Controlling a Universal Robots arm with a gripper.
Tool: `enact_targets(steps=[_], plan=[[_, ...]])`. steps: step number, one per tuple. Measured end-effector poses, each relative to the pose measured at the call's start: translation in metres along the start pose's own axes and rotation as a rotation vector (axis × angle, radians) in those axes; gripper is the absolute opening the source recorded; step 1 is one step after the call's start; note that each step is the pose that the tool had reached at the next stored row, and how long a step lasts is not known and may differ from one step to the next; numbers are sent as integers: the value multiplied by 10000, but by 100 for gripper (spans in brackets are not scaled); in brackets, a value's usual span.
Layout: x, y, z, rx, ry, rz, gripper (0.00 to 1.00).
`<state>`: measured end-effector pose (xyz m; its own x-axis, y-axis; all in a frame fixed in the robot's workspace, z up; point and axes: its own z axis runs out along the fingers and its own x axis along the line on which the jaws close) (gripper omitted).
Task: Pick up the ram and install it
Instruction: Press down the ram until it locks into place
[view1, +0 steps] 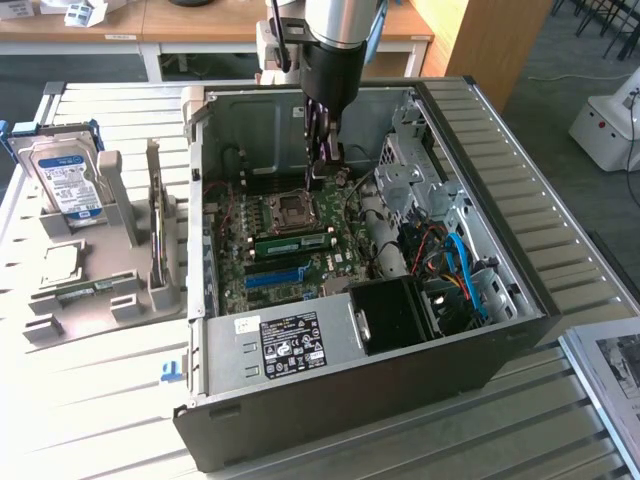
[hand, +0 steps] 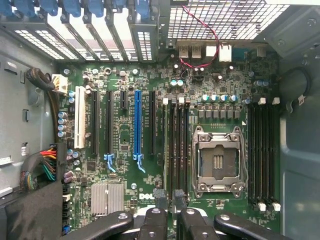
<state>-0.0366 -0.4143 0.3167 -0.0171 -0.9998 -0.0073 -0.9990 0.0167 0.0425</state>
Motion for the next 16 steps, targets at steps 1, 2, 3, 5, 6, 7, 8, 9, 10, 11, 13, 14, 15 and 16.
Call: enact_targets(steps=[1, 2, 3, 5, 6, 7, 8, 9, 10, 11, 13, 14, 15, 16], plan=[[0, 0, 0, 0, 0, 0, 19], [0, 0, 0, 0, 0, 0, 19], [0, 0, 0, 0, 0, 0, 19], [0, 0, 0, 0, 0, 0, 18], [0, 0, 0, 0, 0, 0, 18], [0, 0, 0, 0, 0, 0, 11], [0, 0, 0, 0, 0, 0, 10], [0, 0, 0, 0, 0, 0, 10], [0, 0, 0, 0, 0, 0, 10], [0, 0, 0, 0, 0, 0, 10], [0, 0, 0, 0, 0, 0, 10], [0, 0, 0, 0, 0, 0, 10], [0, 0, 0, 0, 0, 0, 10], [0, -1, 0, 0, 1, 0, 10]])
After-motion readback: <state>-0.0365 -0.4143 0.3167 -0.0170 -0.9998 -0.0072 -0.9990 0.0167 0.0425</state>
